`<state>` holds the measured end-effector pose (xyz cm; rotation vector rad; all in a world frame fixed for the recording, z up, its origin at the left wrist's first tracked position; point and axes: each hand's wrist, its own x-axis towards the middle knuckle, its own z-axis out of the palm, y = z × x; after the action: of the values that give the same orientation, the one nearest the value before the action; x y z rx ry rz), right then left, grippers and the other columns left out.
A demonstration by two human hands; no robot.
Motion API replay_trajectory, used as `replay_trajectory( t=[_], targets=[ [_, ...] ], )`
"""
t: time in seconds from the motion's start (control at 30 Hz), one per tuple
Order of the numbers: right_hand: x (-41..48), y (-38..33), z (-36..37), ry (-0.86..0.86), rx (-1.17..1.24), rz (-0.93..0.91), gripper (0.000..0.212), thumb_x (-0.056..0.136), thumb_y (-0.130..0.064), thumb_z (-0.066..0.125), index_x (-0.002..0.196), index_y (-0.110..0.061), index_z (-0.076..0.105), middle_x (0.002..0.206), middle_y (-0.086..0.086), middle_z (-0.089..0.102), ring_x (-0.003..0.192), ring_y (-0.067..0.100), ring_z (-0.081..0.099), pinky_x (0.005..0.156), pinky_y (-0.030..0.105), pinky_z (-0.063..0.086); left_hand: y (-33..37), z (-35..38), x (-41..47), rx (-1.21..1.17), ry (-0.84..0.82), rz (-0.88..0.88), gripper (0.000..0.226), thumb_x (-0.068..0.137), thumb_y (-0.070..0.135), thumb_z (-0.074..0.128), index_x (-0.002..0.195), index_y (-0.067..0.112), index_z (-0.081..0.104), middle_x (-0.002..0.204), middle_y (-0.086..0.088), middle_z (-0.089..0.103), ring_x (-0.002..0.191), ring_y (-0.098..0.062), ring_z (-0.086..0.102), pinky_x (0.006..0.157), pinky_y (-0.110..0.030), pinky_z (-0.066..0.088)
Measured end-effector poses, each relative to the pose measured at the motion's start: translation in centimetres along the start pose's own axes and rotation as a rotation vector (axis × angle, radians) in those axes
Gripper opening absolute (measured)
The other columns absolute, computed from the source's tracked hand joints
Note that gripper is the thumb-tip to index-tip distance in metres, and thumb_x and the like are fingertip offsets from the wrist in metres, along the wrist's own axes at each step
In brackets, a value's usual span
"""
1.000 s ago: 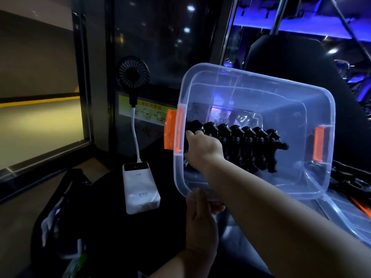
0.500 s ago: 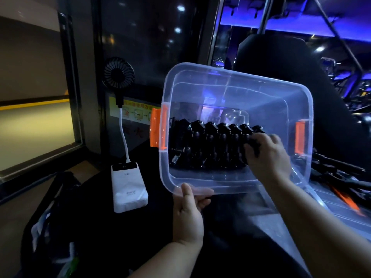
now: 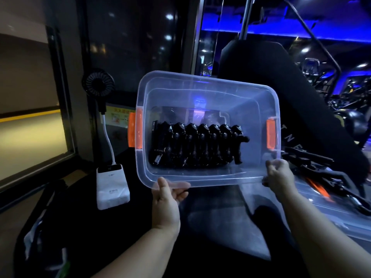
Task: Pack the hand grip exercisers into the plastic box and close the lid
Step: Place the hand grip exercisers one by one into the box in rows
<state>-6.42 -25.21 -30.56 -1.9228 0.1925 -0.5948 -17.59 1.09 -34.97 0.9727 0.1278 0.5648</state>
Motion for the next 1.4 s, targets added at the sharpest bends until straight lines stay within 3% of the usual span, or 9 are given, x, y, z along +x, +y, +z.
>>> replay_trajectory(
  t=[0.2, 0.53, 0.63, 0.7, 0.77, 0.87, 0.97, 1.27, 1.4],
  targets=[
    [-2.3, -0.5, -0.5, 0.028, 0.062, -0.017, 0.016, 0.097, -0.02, 0.05, 0.083, -0.013, 0.044, 0.062, 0.007, 0.046, 0.037, 0.019, 0.051, 0.034, 0.023, 0.041, 0.4, 1.2, -0.3, 0.145, -0.07, -0.085, 0.043, 0.103, 0.041, 0.026, 0.108, 0.004, 0.049, 0.086, -0.007, 0.075, 0.081, -0.02, 0.072, 0.069, -0.029, 0.05],
    [-4.8, -1.4, -2.2, 0.012, 0.121, -0.041, 0.01, 0.096, -0.015, 0.049, 0.091, -0.008, 0.043, 0.066, 0.008, 0.047, 0.043, 0.024, 0.052, 0.032, 0.019, 0.037, -1.4, 7.9, -4.4, 0.046, -0.332, -0.396, 0.016, 0.099, 0.03, 0.046, 0.097, 0.015, 0.053, 0.089, 0.001, 0.075, 0.081, -0.013, 0.07, 0.072, -0.025, 0.052],
    [-5.0, -1.4, -3.1, -0.042, 0.13, -0.041, 0.015, 0.096, -0.025, 0.052, 0.088, -0.015, 0.044, 0.07, 0.007, 0.052, 0.047, 0.024, 0.059, 0.036, 0.022, 0.041, -2.0, 9.2, -4.7, 0.013, -0.341, -0.44, 0.021, 0.097, 0.031, 0.048, 0.087, 0.014, 0.054, 0.086, -0.002, 0.075, 0.078, -0.013, 0.07, 0.069, -0.025, 0.051],
    [-4.8, -1.2, -4.3, -0.076, 0.089, -0.086, 0.021, 0.097, -0.039, 0.047, 0.087, -0.02, 0.046, 0.069, 0.006, 0.058, 0.054, 0.023, 0.063, 0.048, 0.03, 0.046, -2.4, 9.5, -4.5, -0.006, -0.346, -0.429, 0.022, 0.096, 0.033, 0.05, 0.085, 0.014, 0.054, 0.086, -0.004, 0.075, 0.077, -0.014, 0.071, 0.069, -0.026, 0.051],
    [-4.3, -0.3, -5.9, -0.043, -0.073, -0.133, 0.025, 0.098, -0.046, 0.041, 0.09, -0.024, 0.047, 0.075, 0.006, 0.064, 0.069, 0.026, 0.063, 0.065, 0.038, 0.046, -2.7, 9.4, -4.3, 0.008, -0.371, -0.4, 0.023, 0.095, 0.035, 0.05, 0.085, 0.015, 0.055, 0.088, -0.002, 0.076, 0.078, -0.013, 0.071, 0.072, -0.027, 0.049],
    [-3.2, 2.3, -8.6, -0.029, -0.514, -0.049, 0.03, 0.094, -0.048, 0.044, 0.106, -0.022, 0.053, 0.106, 0.009, 0.066, 0.102, 0.032, 0.058, 0.081, 0.038, 0.042, -3.4, 9.2, -4.1, 0.037, -0.374, -0.371, 0.023, 0.094, 0.036, 0.051, 0.085, 0.016, 0.056, 0.089, 0.0, 0.076, 0.077, -0.01, 0.071, 0.074, -0.028, 0.048],
    [-3.1, 4.9, -10.5, -0.094, -0.861, 0.069, 0.04, 0.088, -0.055, 0.049, 0.112, -0.025, 0.06, 0.12, 0.005, 0.06, 0.114, 0.03, 0.051, 0.091, 0.04, 0.043, -3.7, 9.1, -4.1, 0.037, -0.38, -0.361, 0.024, 0.093, 0.037, 0.052, 0.084, 0.016, 0.058, 0.091, -0.001, 0.076, 0.076, -0.01, 0.071, 0.074, -0.027, 0.048],
    [-3.2, 5.4, -11.9, -0.189, -0.895, 0.06, 0.047, 0.082, -0.071, 0.046, 0.077, -0.025, 0.057, 0.094, -0.003, 0.064, 0.092, 0.023, 0.055, 0.076, 0.033, 0.044, -3.7, 8.9, -4.2, 0.065, -0.387, -0.341, 0.025, 0.094, 0.037, 0.05, 0.082, 0.016, 0.058, 0.089, 0.001, 0.076, 0.076, -0.011, 0.07, 0.074, -0.027, 0.047],
    [-4.6, 5.2, -11.7, -0.2, -0.894, 0.044, 0.055, 0.079, -0.077, 0.043, 0.073, -0.024, 0.054, 0.076, -0.01, 0.059, 0.078, 0.016, 0.056, 0.065, 0.03, 0.041, -3.6, 8.9, -4.2, 0.071, -0.393, -0.334, 0.026, 0.094, 0.037, 0.05, 0.079, 0.017, 0.058, 0.089, 0.002, 0.076, 0.074, -0.009, 0.07, 0.074, -0.027, 0.047]
  ],
)
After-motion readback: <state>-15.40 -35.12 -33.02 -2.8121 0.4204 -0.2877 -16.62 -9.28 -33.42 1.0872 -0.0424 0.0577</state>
